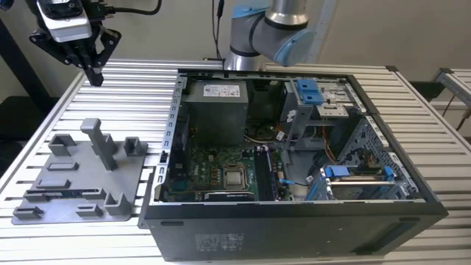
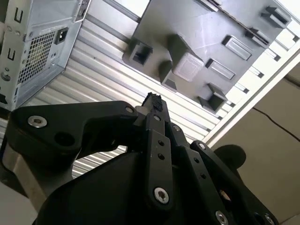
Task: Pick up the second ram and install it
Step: 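Reach for the second ram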
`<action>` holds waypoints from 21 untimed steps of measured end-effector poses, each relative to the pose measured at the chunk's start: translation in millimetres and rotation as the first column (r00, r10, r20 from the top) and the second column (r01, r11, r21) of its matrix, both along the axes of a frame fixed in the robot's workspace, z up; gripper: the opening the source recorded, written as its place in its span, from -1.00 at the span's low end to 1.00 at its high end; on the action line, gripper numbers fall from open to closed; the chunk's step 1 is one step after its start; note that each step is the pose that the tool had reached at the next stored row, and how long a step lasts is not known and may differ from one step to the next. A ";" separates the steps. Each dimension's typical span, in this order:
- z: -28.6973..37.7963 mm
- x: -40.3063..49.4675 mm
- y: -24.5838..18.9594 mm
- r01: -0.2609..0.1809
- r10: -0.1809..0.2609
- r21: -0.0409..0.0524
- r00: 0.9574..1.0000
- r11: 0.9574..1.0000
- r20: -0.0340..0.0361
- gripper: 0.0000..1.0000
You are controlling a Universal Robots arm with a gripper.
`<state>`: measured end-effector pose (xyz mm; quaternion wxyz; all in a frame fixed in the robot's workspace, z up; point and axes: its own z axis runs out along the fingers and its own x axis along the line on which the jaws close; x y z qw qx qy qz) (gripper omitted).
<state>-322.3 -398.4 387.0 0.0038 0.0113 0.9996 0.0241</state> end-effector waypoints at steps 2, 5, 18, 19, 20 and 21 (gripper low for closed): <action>-0.6 -5.7 0.0 0.000 0.000 0.000 1.000 1.000 -0.001 -0.79; -1.5 -14.2 0.0 0.000 0.000 0.000 1.000 1.000 -0.003 -0.79; -5.6 -51.2 0.0 0.000 0.000 0.000 1.000 1.000 -0.009 -0.79; -5.8 -53.9 0.0 0.000 0.000 0.000 1.000 1.000 -0.009 -0.79; -5.9 -56.5 0.0 0.000 0.000 0.000 1.000 1.000 -0.009 -0.79; -6.2 -59.2 0.0 -0.001 0.001 0.000 1.000 1.000 -0.009 -0.79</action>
